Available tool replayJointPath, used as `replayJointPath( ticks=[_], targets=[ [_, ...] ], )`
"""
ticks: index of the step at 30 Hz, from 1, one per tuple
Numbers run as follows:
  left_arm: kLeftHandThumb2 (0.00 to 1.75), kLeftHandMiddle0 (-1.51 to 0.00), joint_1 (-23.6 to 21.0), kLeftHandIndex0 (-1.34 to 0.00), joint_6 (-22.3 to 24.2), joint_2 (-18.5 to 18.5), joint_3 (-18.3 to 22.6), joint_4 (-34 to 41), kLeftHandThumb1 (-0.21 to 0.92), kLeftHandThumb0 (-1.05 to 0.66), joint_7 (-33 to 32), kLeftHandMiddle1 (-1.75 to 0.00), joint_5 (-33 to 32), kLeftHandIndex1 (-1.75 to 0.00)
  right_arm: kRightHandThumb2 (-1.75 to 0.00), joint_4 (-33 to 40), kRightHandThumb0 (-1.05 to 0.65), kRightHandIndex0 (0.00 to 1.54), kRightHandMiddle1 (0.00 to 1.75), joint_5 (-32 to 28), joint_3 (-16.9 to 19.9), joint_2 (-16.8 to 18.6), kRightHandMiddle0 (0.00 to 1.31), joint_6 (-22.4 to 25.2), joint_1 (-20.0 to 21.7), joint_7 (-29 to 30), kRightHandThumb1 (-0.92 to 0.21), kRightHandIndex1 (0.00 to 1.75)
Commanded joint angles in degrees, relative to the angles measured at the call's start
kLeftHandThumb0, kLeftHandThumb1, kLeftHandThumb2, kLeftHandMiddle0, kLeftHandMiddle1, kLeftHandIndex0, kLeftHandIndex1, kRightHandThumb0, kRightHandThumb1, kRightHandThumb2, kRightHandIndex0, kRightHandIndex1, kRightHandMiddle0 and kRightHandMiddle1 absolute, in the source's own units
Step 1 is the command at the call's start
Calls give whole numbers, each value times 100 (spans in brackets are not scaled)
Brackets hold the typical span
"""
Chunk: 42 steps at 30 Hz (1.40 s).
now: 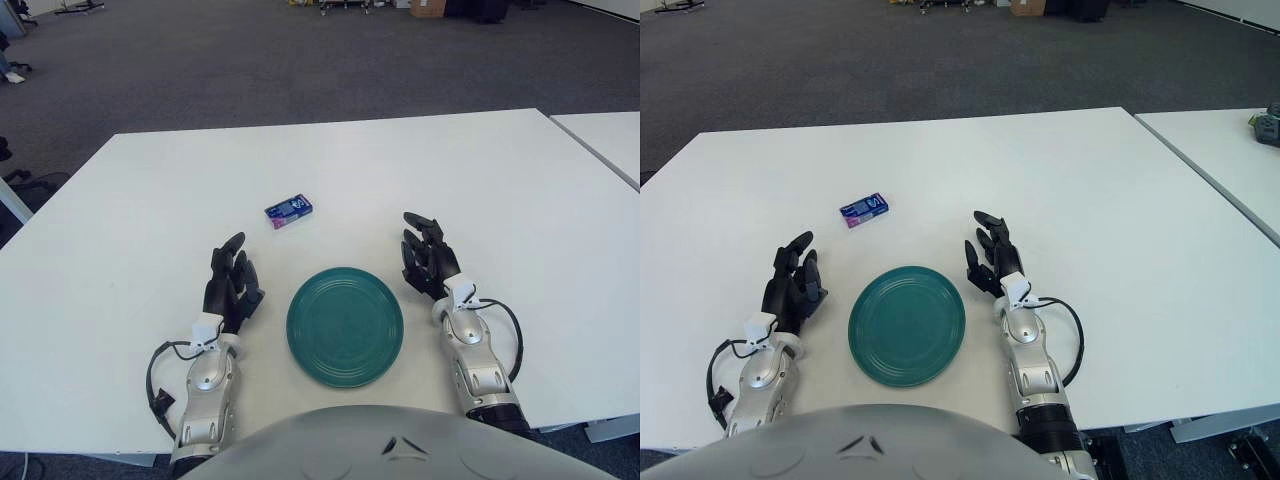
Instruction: Put the gum into the plate.
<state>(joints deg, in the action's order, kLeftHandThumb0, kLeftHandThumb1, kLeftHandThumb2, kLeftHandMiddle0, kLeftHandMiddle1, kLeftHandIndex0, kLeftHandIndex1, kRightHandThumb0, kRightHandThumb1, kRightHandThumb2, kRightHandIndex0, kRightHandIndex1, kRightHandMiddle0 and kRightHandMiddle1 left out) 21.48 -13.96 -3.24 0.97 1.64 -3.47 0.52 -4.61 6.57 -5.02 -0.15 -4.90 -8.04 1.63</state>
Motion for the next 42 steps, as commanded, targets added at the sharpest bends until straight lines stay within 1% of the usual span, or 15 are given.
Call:
replayJointPath(
  ticks=[1,8,14,18,20,21,22,24,26,31,33,35,37,41,42],
  targets=[
    [83,-29,-4,0,81,14,-30,71,92,-73,-3,-1,38,-74,-65,-224,-63,37,75,-48,5,-9,0,303,-161,-67,-92,0],
    [83,-28,-36,0,210,10,-10,87,92,-74,-45,0,74,-77,-64,-201,-63,37,77,-95,13,-32,0,339,-160,-106,-92,0],
    [83,-30,-119,-1,184,-22,99,-57,92,-75,-93,-1,-24,-83,-65,-190,-61,36,76,-180,48,-42,0,420,-154,-165,-92,0],
    [83,-33,-240,-3,80,-59,213,-179,92,-78,-177,-2,-53,-85,-65,-212,-60,35,73,-185,59,-59,0,393,-135,-176,-92,0],
    [83,-33,-335,-4,190,-34,258,-66,92,-78,-189,-2,-55,-86,-65,-227,-60,34,73,-188,68,-59,0,379,-126,-182,-92,0],
    [83,-34,-435,-4,415,-26,267,190,92,-79,-237,-2,-18,-86,-65,-234,-59,34,73,-193,73,-59,0,376,-121,-188,-92,0],
    [83,-34,-601,-4,836,-44,244,672,92,-80,-332,-3,92,-87,-65,-241,-59,35,73,-197,79,-61,0,375,-117,-194,-92,0],
    [82,-35,-883,-4,1465,-78,191,1317,92,-81,-481,-3,286,-87,-65,-249,-59,35,73,-196,85,-64,0,383,-115,-199,-92,1],
    [81,-36,-1035,-2,1797,-97,154,1565,92,-82,-552,-3,391,-87,-65,-252,-59,35,73,-189,89,-65,0,392,-114,-200,-92,1],
    [77,-39,-1464,0,2412,63,280,1560,92,-81,-514,-4,389,-87,-65,-305,-59,36,71,-152,89,-69,0,374,-100,-183,-92,1],
    [74,-40,-1709,0,2753,205,339,1490,92,-80,-361,-5,303,-87,-66,-311,-60,36,70,-149,97,-76,0,392,-103,-177,-92,1],
    [69,-42,-1963,0,2974,369,383,1326,92,-79,-189,-5,226,-87,-67,-329,-60,36,69,-169,115,-80,0,397,-105,-186,-92,1],
    [61,-41,-2208,0,3198,441,330,1290,92,-78,-175,-5,303,-83,-68,-378,-61,38,68,-202,142,-80,0,371,-94,-200,-92,2],
    [51,-39,-2347,0,3495,537,239,1401,92,-78,-227,-3,504,-78,-69,-418,-62,39,68,-245,169,-74,0,356,-78,-229,-92,2],
    [48,-38,-2439,0,3610,603,195,1399,92,-79,-251,-3,622,-76,-70,-437,-62,40,68,-266,182,-71,0,340,-74,-240,-92,2]
  ],
)
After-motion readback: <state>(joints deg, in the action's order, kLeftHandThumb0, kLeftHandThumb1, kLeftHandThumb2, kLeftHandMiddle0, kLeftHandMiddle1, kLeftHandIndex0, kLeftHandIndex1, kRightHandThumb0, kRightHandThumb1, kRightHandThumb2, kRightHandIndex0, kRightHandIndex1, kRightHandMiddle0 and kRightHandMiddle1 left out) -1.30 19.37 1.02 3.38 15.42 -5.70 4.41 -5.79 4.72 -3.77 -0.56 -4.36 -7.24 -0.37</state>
